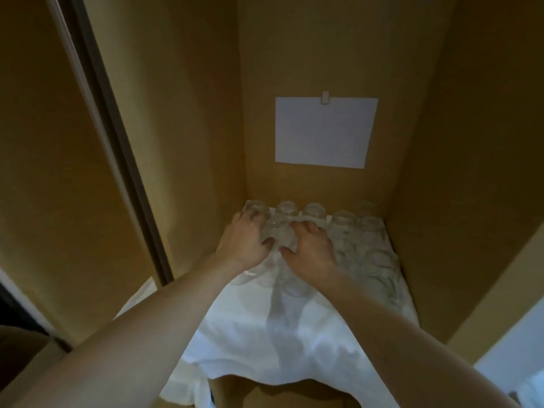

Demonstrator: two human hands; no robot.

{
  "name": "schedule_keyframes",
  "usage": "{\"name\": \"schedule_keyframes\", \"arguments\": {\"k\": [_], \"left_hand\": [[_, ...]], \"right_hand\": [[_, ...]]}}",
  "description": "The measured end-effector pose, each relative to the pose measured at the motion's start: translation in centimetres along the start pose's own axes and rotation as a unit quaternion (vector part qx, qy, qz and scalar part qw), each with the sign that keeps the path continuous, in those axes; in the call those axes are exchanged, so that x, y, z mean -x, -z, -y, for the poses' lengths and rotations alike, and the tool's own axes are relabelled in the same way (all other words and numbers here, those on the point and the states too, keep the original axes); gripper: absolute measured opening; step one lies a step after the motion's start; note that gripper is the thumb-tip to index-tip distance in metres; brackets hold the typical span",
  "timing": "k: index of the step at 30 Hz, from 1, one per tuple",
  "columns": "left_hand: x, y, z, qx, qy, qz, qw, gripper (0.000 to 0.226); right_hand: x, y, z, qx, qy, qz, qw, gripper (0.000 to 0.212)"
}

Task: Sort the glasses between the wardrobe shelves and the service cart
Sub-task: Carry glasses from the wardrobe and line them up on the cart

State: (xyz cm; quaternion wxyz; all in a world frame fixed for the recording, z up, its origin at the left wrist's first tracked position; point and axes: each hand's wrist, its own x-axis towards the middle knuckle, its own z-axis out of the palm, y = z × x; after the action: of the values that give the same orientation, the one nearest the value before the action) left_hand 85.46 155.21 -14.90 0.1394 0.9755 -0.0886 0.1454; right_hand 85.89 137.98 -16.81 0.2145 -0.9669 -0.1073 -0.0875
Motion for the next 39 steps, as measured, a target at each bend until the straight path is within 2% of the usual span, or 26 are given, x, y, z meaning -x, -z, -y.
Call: {"name": "schedule_keyframes", "arguments": {"k": [4,8,12,18,24,31,39], "left_hand": [[-5.4,-0.9,1.3,0.015,-0.046,0.004,0.999,0.052],[-10.1,-1.7,2.0,0.036,-0.075,0.023,0.996,0.058],[-13.2,-3.6,2.0,0.07,-0.099,0.03,0.992,0.054],[-17.1,-6.4,0.2,0.116,-0.129,0.064,0.983,0.059],[-20.7,-8.8,-2.7,0.132,-0.14,0.064,0.979,0.061],[-24.6,-11.5,-5.3,0.121,-0.155,0.093,0.976,0.064],[-27.1,-14.3,-5.9,0.093,-0.15,0.093,0.98,0.063]], "right_hand": [[-3.8,0.1,-0.5,0.012,-0.046,-0.021,0.999,0.064],[-7.0,-0.1,-1.2,0.022,-0.082,-0.03,0.996,0.062],[-8.8,-0.3,-2.6,0.024,-0.128,-0.038,0.991,0.063],[-11.0,1.3,-6.1,0.054,-0.185,-0.053,0.98,0.064],[-13.7,2.6,-10.1,0.063,-0.218,-0.058,0.972,0.062],[-18.2,3.1,-15.5,0.061,-0.253,-0.027,0.965,0.063],[-22.5,3.2,-19.4,0.125,-0.243,0.128,0.953,0.063]]}}
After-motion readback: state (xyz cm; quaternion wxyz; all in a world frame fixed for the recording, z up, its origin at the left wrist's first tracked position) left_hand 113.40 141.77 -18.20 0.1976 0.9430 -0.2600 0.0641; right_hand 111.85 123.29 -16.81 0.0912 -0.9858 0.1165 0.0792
